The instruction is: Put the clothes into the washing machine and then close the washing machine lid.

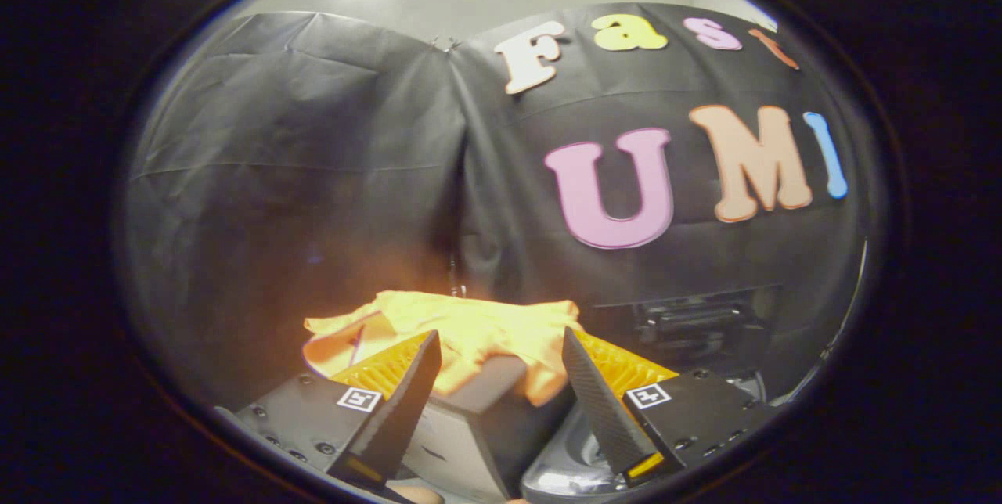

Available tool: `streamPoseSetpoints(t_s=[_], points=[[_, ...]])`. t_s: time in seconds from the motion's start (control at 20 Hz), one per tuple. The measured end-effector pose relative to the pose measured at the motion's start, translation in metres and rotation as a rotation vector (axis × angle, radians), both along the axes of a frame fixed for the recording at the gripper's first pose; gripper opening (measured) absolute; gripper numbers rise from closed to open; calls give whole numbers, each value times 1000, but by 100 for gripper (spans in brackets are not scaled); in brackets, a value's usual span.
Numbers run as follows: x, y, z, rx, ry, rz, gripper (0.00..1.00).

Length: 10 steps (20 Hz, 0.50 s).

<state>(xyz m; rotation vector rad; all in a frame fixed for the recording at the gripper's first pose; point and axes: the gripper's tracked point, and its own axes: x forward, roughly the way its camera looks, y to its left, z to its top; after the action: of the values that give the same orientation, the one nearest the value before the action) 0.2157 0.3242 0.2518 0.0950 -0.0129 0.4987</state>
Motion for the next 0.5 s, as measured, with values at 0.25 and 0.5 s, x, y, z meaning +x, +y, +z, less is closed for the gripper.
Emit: streamPoseSetpoints(t_s=[0.25, 0.5], points=[[49, 69, -8, -143, 64, 41, 98], [68, 95, -60, -301, 192, 63, 98]])
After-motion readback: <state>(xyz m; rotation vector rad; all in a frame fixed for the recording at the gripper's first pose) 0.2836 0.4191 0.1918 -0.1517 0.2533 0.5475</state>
